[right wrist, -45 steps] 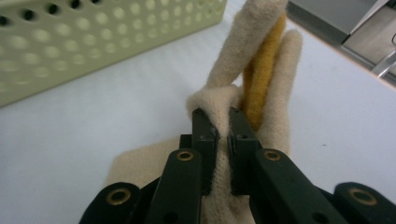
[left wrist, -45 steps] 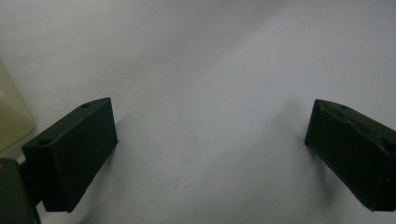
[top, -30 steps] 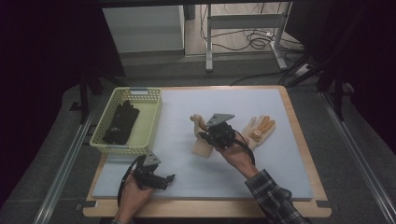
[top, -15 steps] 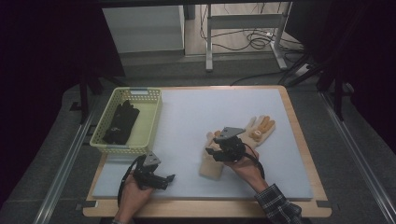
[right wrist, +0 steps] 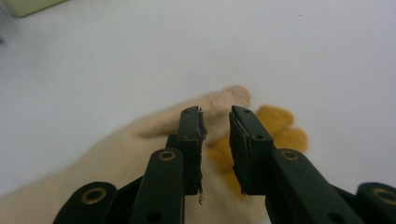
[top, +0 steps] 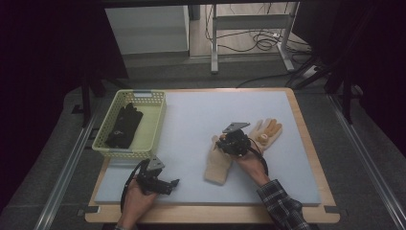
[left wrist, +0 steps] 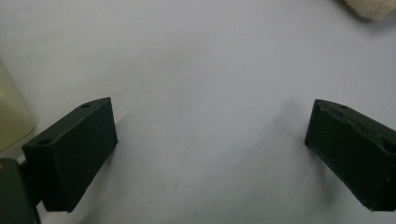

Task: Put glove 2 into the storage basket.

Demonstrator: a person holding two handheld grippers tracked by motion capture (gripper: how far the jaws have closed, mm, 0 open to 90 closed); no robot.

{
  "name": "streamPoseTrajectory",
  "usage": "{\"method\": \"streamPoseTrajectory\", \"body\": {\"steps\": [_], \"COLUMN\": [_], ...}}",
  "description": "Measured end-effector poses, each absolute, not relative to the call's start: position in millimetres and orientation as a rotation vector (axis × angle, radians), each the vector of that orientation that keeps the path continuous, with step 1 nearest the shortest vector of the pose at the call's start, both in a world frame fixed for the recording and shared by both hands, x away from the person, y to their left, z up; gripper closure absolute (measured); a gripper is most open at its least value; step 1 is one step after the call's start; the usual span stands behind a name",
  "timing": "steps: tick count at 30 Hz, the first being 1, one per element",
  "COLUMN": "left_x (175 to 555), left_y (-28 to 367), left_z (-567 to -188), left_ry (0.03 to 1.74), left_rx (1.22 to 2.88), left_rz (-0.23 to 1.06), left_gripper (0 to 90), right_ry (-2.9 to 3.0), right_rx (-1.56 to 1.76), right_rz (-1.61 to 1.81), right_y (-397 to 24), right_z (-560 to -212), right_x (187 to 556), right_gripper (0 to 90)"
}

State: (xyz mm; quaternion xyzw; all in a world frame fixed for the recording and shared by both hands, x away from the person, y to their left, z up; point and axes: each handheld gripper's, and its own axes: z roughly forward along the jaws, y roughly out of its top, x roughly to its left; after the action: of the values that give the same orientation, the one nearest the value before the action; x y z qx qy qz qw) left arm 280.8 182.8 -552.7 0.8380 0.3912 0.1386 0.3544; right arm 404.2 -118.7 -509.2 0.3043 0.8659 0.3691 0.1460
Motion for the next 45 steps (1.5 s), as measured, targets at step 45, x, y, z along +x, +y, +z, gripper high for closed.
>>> {"method": "streamPoseTrajectory", "body": {"steps": [45], "left_x": [280.7], "left_y": [183.0], "left_z": [-552.7], "left_ry": [1.009], "left_rx": [2.168], "left_rz": [0.359], "left_gripper": [2.3], "right_ry": [2.271], "right_rx": [1.167], "right_rz": [0.953], "right_y": [-246.3], "right_z": [-492.5], "right_x": [427.4], "right_gripper": [41.4]}}
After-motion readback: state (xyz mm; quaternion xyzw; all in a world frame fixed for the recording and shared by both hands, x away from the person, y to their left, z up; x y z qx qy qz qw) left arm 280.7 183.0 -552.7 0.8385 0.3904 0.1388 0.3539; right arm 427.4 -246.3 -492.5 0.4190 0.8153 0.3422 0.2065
